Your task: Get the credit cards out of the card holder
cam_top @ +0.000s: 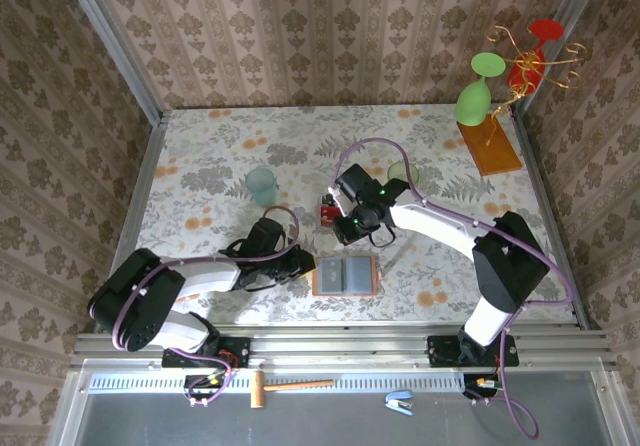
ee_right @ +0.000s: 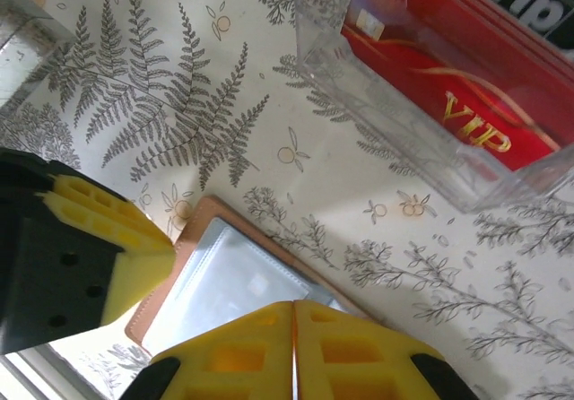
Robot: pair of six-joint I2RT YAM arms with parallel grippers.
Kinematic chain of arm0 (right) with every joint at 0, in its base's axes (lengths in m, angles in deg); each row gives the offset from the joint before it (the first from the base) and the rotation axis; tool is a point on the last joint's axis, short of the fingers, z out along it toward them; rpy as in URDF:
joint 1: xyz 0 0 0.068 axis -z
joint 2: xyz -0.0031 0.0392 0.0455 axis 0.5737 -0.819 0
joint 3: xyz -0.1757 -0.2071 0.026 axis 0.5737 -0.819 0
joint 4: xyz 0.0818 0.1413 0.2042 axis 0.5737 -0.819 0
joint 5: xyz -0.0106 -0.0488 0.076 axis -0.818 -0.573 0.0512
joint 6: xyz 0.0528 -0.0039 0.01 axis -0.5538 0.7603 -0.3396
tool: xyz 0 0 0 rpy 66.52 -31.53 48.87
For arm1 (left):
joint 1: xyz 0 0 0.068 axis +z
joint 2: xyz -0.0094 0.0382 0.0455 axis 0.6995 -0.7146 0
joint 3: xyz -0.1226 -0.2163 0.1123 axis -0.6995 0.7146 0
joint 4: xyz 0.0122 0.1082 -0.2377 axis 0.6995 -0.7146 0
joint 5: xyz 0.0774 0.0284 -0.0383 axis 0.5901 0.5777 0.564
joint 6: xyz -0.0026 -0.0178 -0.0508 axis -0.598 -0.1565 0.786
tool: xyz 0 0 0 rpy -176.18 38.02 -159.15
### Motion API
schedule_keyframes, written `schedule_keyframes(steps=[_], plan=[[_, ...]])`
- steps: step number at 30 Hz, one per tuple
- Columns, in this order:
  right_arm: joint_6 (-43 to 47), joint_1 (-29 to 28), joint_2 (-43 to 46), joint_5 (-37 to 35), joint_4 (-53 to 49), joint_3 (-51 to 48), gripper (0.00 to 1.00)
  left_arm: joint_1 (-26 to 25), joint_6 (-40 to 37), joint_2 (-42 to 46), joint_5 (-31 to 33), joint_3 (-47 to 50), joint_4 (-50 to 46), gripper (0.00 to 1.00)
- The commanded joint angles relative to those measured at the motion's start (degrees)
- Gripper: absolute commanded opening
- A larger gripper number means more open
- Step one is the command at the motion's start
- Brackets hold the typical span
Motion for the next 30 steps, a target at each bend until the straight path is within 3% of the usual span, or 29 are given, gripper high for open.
schedule_keyframes(steps=[1, 11, 17, 30], plan=[[-7.7, -0.9, 2.9, 1.5, 5.1, -2.8, 0.07, -0.6, 0.8, -0.7, -0.9, -1.1, 1.8, 0.14], [-22.2, -1.6, 4.1, 5.6, 7.7, -9.0, 0.04, -1.0, 0.4, -2.1, -1.7, -0.4, 1.9, 0.1], [-25.8, -2.3, 4.0, 7.6, 10.9, -12.8, 0.04, -1.0, 0.2, -2.6, -1.9, 0.0, 2.0, 0.1], [-30.5, -3.8, 2.6, 9.0, 13.0, -15.1, 0.19, -1.0, 0.8, -2.4, -1.7, 2.4, 2.2, 0.1]])
